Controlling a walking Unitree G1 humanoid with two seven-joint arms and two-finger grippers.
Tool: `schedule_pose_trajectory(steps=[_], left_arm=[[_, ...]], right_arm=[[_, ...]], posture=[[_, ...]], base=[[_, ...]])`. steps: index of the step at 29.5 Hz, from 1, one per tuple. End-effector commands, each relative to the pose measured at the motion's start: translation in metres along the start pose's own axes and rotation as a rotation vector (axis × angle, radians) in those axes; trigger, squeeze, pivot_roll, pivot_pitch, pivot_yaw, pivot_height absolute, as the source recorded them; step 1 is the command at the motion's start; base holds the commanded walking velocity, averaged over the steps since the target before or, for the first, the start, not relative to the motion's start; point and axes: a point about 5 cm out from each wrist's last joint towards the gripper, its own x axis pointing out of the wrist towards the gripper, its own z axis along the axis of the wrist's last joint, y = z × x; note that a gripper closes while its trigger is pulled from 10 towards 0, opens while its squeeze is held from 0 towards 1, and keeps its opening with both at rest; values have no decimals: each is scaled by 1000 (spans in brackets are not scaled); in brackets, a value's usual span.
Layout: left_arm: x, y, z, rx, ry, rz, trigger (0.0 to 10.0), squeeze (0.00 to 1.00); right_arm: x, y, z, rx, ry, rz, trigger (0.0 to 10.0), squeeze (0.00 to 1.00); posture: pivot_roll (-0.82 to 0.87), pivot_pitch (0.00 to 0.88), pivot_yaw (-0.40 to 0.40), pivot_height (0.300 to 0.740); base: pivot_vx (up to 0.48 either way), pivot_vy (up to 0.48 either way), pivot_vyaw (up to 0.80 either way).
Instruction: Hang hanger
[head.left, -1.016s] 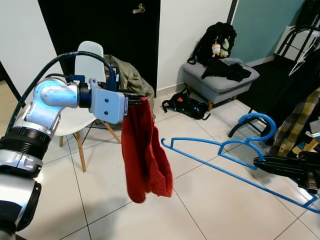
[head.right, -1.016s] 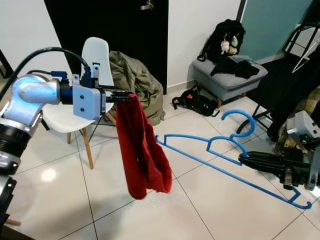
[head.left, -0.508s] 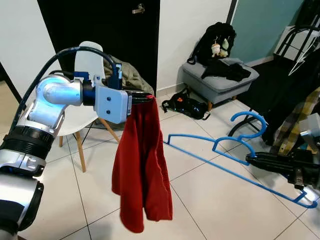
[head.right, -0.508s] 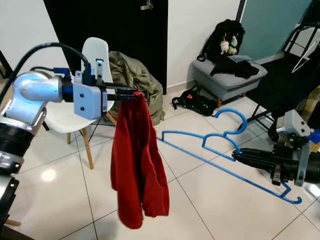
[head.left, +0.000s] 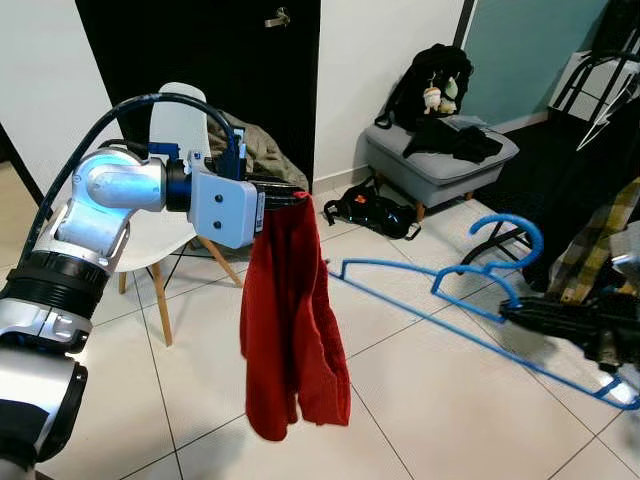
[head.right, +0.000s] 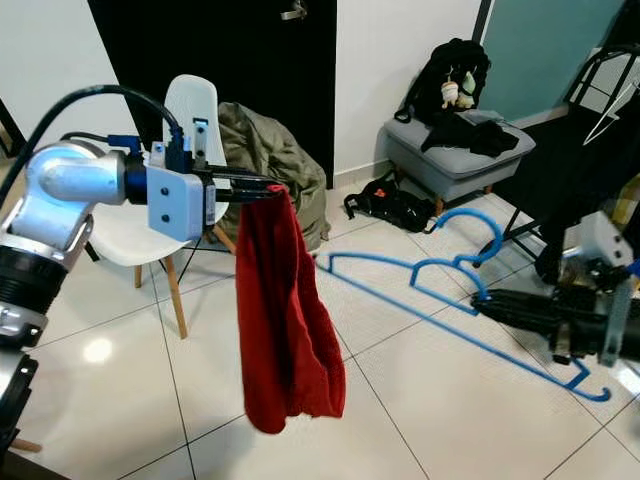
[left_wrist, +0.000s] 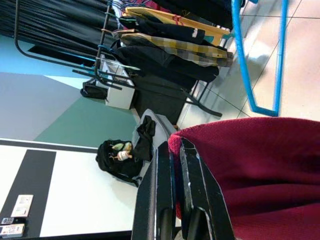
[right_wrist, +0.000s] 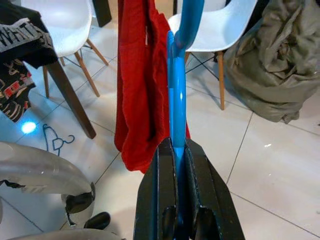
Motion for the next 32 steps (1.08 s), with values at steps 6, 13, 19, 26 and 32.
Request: schedule_pose_trajectory(steps=[6, 13, 19, 26, 32], left_arm=[[-1, 5, 1, 22, 6, -7, 10000, 0], [2, 6, 1, 23, -3, 3, 10000, 0], [3, 7, 5, 29, -15, 5, 10000, 0], [4, 9, 10, 33, -36, 13, 10000, 0], [3, 10, 8, 33, -26, 7, 10000, 0]], right_arm=[[-17, 1, 17, -14, -57, -3, 10000, 0], [-7, 10, 14, 1, -53, 65, 10000, 0], [4, 11, 6, 4, -31, 74, 10000, 0], [10, 12, 5, 11, -41, 78, 10000, 0], [5, 9, 11, 3, -76, 53, 10000, 0]], posture=[[-52, 68, 20, 740], [-51, 69, 21, 740], [-47, 69, 19, 740], [-38, 71, 16, 740], [-39, 71, 18, 740]], base=[[0, 0, 0], [0, 0, 0], [0, 0, 0], [0, 0, 0], [0, 0, 0]])
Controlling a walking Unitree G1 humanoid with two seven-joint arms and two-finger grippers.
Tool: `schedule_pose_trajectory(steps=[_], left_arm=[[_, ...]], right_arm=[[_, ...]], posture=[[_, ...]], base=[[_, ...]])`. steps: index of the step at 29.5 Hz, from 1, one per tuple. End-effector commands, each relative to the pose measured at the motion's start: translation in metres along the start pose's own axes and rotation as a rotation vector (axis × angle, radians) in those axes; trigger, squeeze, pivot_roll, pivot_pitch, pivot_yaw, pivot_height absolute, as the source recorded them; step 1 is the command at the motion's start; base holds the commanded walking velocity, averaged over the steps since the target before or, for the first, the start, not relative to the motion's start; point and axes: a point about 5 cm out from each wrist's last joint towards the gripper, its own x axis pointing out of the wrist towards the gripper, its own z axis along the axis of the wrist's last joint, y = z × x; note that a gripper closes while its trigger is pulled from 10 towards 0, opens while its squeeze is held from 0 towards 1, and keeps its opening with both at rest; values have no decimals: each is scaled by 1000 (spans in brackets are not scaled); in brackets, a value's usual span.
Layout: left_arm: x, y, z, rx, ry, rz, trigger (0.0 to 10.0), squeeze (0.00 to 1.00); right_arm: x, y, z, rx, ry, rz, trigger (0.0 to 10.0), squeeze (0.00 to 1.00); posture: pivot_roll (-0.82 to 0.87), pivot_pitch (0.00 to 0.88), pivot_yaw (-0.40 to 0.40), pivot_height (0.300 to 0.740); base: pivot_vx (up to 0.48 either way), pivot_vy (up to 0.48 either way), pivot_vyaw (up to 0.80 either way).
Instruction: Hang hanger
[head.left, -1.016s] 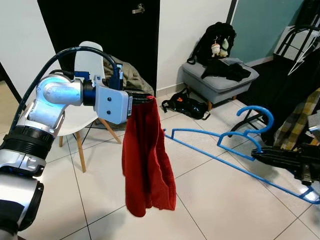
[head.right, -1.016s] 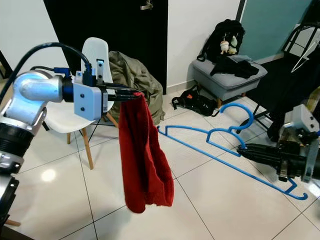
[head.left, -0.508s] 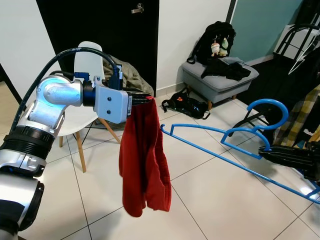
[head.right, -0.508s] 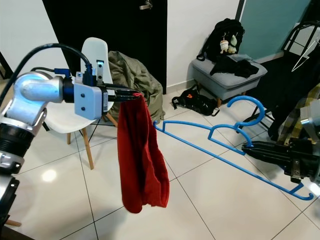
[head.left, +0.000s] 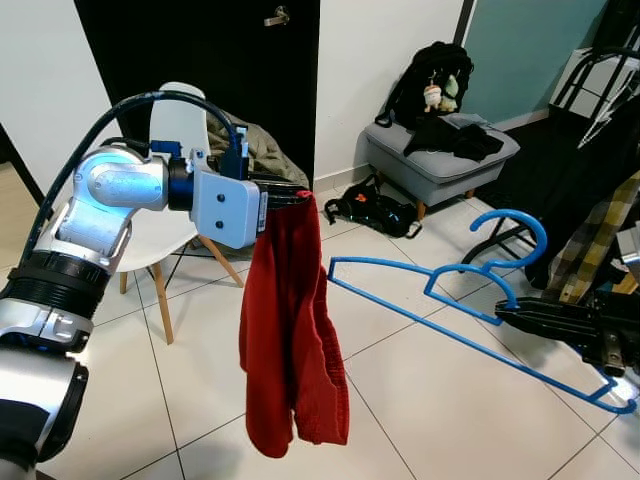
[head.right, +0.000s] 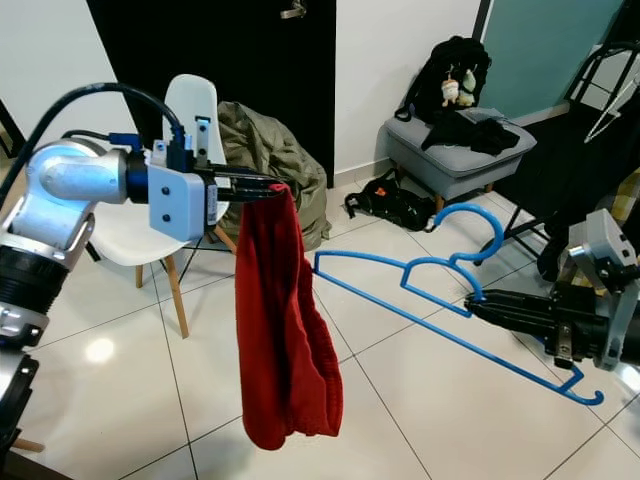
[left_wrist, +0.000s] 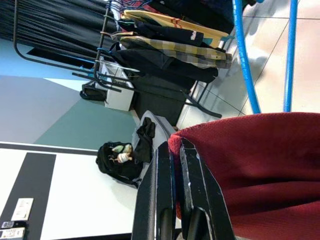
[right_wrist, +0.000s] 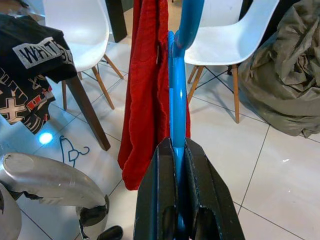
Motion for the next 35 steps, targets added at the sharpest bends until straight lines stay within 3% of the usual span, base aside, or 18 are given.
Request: schedule_pose_trajectory(steps=[1, 15, 35], left_arm=[[1, 8, 4, 25, -14, 9, 10000, 0], [1, 8, 4, 29, -10, 11, 10000, 0], [2, 11, 8, 37, -25, 15, 10000, 0]], right_arm=[[-4, 0, 8, -22, -28, -3, 10000, 0], [-15, 14, 16, 8, -43, 90, 10000, 0], [-10, 13, 8, 6, 2, 49, 10000, 0]], posture=[[-39, 71, 18, 740], [-47, 70, 21, 740], [-41, 60, 17, 740]], base=[[0, 0, 0], [0, 0, 0], [0, 0, 0]])
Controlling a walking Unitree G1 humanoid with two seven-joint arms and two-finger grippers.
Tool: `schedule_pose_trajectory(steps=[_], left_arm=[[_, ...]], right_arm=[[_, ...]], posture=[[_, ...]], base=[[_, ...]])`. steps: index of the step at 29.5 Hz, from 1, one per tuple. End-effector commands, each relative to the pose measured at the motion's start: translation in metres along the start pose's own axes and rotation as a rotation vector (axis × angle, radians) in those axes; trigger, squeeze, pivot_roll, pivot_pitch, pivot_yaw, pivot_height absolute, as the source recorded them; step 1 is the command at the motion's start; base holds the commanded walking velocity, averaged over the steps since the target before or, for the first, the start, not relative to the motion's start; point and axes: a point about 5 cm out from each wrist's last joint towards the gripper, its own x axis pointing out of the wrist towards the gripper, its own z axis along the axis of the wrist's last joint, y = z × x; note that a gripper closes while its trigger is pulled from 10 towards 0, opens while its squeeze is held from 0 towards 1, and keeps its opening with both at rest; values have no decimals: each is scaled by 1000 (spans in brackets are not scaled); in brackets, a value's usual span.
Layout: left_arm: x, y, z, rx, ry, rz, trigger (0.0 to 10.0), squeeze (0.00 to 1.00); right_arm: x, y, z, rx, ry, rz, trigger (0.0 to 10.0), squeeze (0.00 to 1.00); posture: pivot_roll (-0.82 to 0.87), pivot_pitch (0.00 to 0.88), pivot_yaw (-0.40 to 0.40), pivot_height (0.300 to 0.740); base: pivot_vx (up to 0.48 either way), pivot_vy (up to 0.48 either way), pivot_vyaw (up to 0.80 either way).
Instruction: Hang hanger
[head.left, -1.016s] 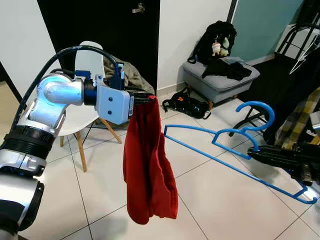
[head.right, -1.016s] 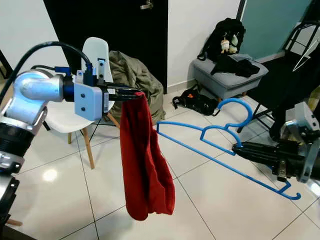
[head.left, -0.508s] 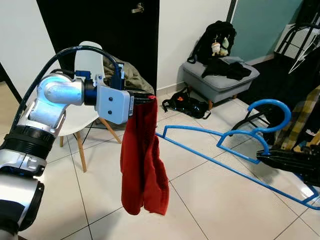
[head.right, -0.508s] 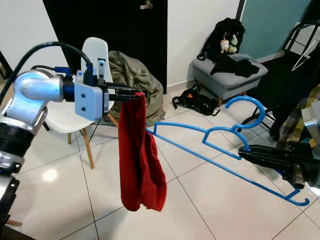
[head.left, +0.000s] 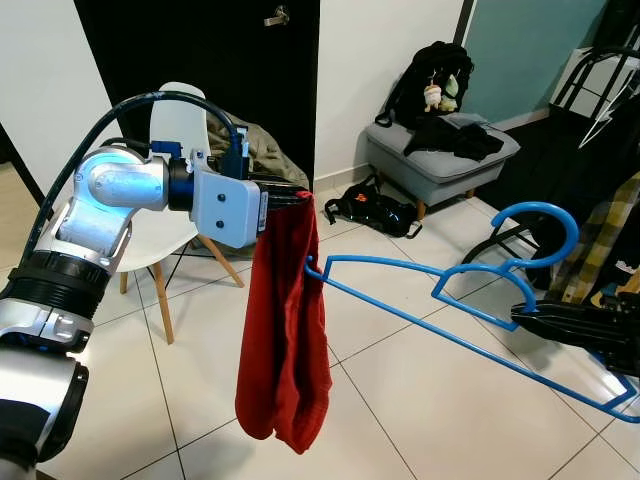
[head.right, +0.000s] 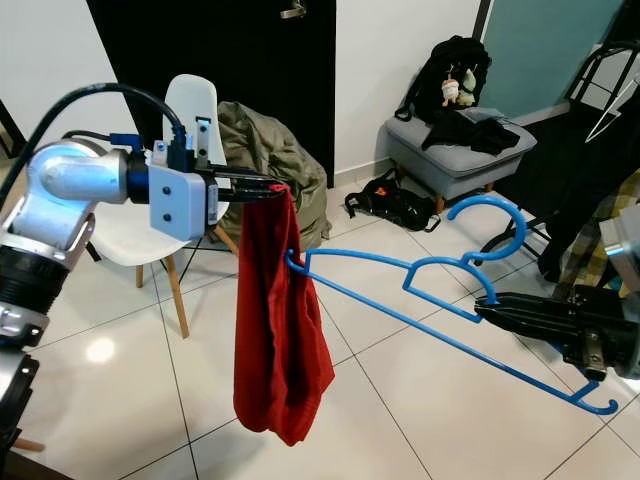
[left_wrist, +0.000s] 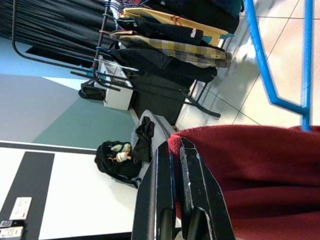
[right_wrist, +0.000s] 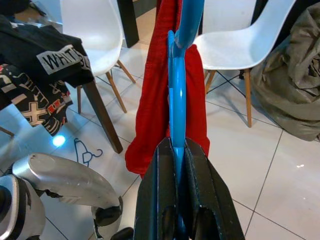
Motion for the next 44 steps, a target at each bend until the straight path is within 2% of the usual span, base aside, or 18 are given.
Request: schedule_pose_trajectory(steps=[1, 10, 13, 15, 16, 17, 19, 20, 23, 26, 27, 28, 29, 31, 33, 36, 40, 44], left_arm=[[1, 11, 8, 41, -27, 16, 10000, 0], [1, 13, 10, 46, -34, 21, 10000, 0], [3, 15, 14, 43, -55, 30, 10000, 0], [6, 16, 17, 36, -79, 38, 10000, 0], [9, 16, 21, 30, -102, 43, 10000, 0], [9, 16, 21, 30, -102, 43, 10000, 0], [15, 15, 24, 18, -132, 47, 10000, 0], [15, 15, 24, 18, -132, 47, 10000, 0], [24, 13, 30, 0, -177, 50, 10000, 0], [24, 13, 30, 0, -177, 50, 10000, 0], [30, 10, 33, -5, -203, 41, 10000, 0], [30, 10, 33, -5, -203, 41, 10000, 0], [36, 6, 36, -8, -225, 27, 10000, 0], [41, 2, 37, -9, -238, 17, 10000, 0], [51, -6, 42, 4, -268, -24, 10000, 0], [51, -6, 42, 4, -268, -24, 10000, 0], [55, -9, 45, 13, -279, -49, 10000, 0], [53, -5, 46, 44, -278, -117, 10000, 0]], right_arm=[[2, 0, 0, -21, 22, -4, 10000, 0], [1, -4, -5, -23, 61, -42, 10000, 0], [6, -5, -8, -21, 67, -55, 10000, 0], [13, -7, -12, -25, 72, -67, 10000, 0], [22, -7, -14, -27, 62, -69, 10000, 0], [22, -7, -14, -27, 62, -69, 10000, 0], [44, -7, -16, -29, 25, -64, 10000, 0], [44, -7, -16, -29, 25, -64, 10000, 0], [71, -6, -18, -41, -5, -39, 10000, 0], [71, -6, -18, -41, -5, -39, 10000, 0], [83, -5, -16, -52, -27, -13, 10000, 0], [83, -5, -16, -52, -27, -13, 10000, 0], [93, -4, -14, -53, -52, 8, 10000, 0], [100, -3, -12, -54, -68, 22, 10000, 0], [120, 7, -13, -45, -94, 100, 10000, 0], [120, 7, -13, -45, -94, 100, 10000, 0], [131, 14, -16, -38, -99, 146, 10000, 0], [145, 24, -18, -21, -130, 199, 10000, 0]], posture=[[-41, 60, 16, 740], [-41, 60, 16, 740], [-45, 64, 17, 740], [-47, 64, 15, 740], [-45, 63, 15, 740], [-45, 63, 15, 740], [-41, 62, 16, 740], [-41, 62, 16, 740], [-38, 57, 19, 740], [-38, 57, 19, 740], [-39, 53, 23, 740], [-39, 53, 23, 740], [-40, 51, 25, 740], [-40, 51, 25, 740], [-35, 43, 22, 740], [-35, 43, 22, 740], [-36, 42, 25, 740], [-26, 36, 28, 740]], base=[[0, 0, 0], [0, 0, 0], [0, 0, 0], [0, 0, 0], [0, 0, 0], [0, 0, 0], [0, 0, 0], [0, 0, 0], [0, 0, 0], [0, 0, 0], [0, 0, 0], [0, 0, 0], [0, 0, 0], [0, 0, 0], [0, 0, 0], [0, 0, 0], [0, 0, 0], [0, 0, 0]])
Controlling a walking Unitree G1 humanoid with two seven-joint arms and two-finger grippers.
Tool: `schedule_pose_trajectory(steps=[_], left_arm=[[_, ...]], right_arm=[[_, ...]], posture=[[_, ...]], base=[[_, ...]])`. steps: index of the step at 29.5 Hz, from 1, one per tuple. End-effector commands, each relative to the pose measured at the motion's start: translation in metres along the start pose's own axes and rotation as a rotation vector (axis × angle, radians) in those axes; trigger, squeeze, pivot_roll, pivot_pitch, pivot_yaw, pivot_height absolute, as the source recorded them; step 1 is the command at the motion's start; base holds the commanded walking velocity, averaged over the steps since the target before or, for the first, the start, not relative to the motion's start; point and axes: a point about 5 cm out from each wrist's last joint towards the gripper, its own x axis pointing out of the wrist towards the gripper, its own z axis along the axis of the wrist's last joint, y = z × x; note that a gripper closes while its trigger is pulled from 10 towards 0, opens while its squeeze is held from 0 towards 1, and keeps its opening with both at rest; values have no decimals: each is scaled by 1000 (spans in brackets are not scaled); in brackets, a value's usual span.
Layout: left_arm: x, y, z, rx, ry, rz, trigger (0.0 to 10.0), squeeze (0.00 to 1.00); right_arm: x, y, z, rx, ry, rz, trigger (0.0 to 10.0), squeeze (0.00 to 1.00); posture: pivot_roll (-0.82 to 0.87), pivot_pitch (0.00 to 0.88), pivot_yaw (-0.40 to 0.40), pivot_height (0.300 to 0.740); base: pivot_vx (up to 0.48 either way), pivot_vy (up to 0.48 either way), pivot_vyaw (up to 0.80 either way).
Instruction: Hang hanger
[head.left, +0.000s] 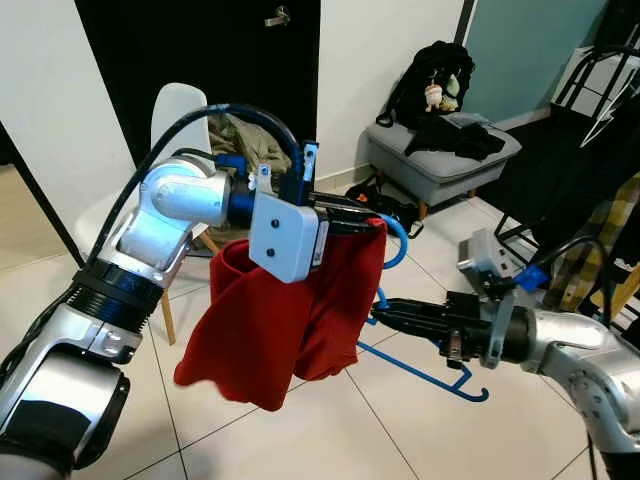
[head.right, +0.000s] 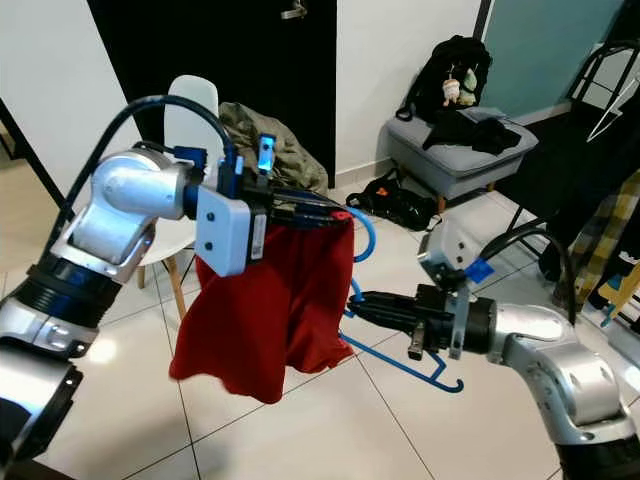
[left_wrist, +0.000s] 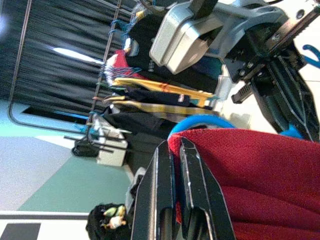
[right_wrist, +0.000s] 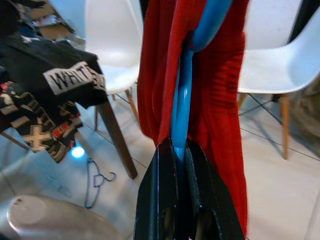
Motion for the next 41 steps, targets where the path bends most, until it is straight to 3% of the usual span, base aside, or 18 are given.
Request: schedule_pose_trajectory(steps=[1, 5, 7, 10, 12, 13, 14, 15, 17, 21, 24, 26, 30, 34, 37, 39, 41], left_arm=[[3, 3, 4, 39, -8, -79, 10000, 0], [-12, 20, -1, 85, 71, -97, 10000, 0], [-29, 34, -5, 117, 152, -95, 10000, 0], [-37, 42, -7, 133, 194, -89, 10000, 0], [-60, 65, -7, 182, 305, -50, 10000, 0], [-60, 65, -7, 182, 305, -50, 10000, 0], [-70, 81, -4, 215, 353, -14, 10000, 0], [-70, 81, -4, 215, 353, -14, 10000, 0], [-84, 103, 4, 273, 428, 23, 10000, 0], [-91, 109, 6, 302, 473, 2, 10000, 0], [-91, 105, 3, 297, 469, -42, 10000, 0], [-84, 96, 0, 268, 417, -87, 10000, 0], [-59, 74, 0, 186, 236, -148, 10000, 0], [-53, 70, 1, 166, 197, -150, 10000, 0], [-38, 59, 8, 132, 82, -160, 10000, 0], [-38, 59, 8, 132, 82, -160, 10000, 0], [-31, 60, 15, 115, 20, -135, 10000, 0]], right_arm=[[14, 12, 8, -43, -48, 82, 10000, 0], [13, 8, 7, -23, -83, 53, 10000, 0], [10, 5, 6, -9, -111, 23, 10000, 0], [7, 4, 5, -1, -125, 9, 10000, 0], [-1, 2, 1, 23, -143, -17, 10000, 0], [-1, 2, 1, 23, -143, -17, 10000, 0], [-4, 3, -2, 30, -136, -20, 10000, 0], [-4, 3, -2, 30, -136, -20, 10000, 0], [-9, 7, -5, 45, -140, 7, 10000, 0], [-15, 12, -2, 55, -164, 42, 10000, 0], [-23, 16, 3, 67, -188, 81, 10000, 0], [-26, 17, 6, 69, -193, 96, 10000, 0], [-22, 8, 12, 26, -216, 57, 10000, 0], [-20, 7, 13, 18, -223, 50, 10000, 0], [-15, 1, 17, 1, -249, 9, 10000, 0], [-15, 1, 17, 1, -249, 9, 10000, 0], [-11, -3, 20, -7, -276, -19, 10000, 0]], posture=[[-26, 36, 28, 740], [-21, 34, 35, 740], [-20, 33, 37, 740], [-19, 32, 38, 740], [-19, 32, 39, 740], [-19, 32, 39, 740], [-19, 32, 39, 740], [-19, 32, 39, 740], [-8, 28, 44, 740], [-6, 26, 45, 740], [-5, 24, 51, 740], [-4, 22, 51, 740], [1, 11, 52, 740], [1, 11, 52, 740], [-1, 12, 55, 740], [-1, 12, 55, 740], [-1, 13, 59, 740]], base=[[0, 0, 0], [0, 0, 0], [0, 0, 0], [0, 0, 0], [0, 0, 0], [0, 0, 0], [0, 0, 0], [0, 0, 0], [0, 0, 0], [0, 0, 0], [0, 0, 0], [0, 0, 0], [0, 0, 0], [0, 0, 0], [0, 0, 0], [0, 0, 0], [0, 0, 0]])
